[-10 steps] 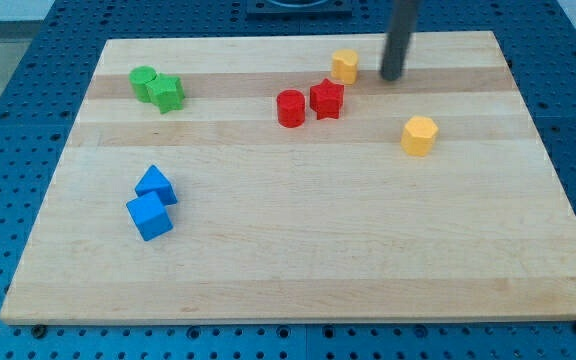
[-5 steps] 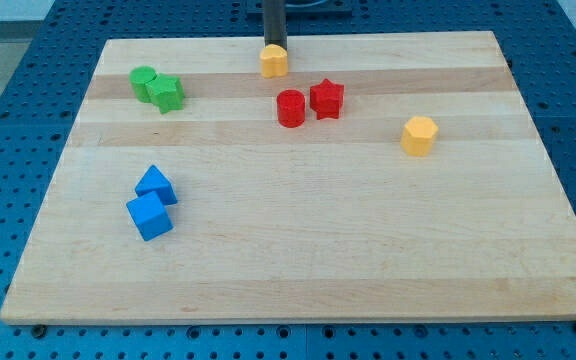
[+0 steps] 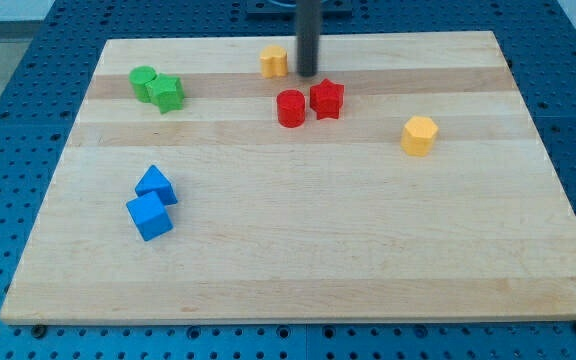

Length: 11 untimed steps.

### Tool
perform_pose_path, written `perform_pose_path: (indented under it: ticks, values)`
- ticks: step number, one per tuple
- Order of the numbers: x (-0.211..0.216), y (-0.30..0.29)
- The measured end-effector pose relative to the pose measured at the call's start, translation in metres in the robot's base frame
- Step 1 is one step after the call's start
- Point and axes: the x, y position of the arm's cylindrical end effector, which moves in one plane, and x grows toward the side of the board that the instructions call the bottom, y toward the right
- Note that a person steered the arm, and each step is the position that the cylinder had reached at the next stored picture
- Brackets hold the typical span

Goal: Move the yellow heart to the top left of the board

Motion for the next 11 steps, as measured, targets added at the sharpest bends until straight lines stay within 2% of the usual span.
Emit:
perform_pose_path:
  ticks: [1, 3, 5, 6, 7, 9, 10, 11]
  values:
    - [-0.042, -0.053]
    - [-0.051, -0.079]
    - [-0.051, -0.079]
    - [-0.055, -0.058]
    - [-0.075, -0.044]
    - [-0.072, -0.141]
    - [-0.068, -0.132]
    - [-0.046, -0.11]
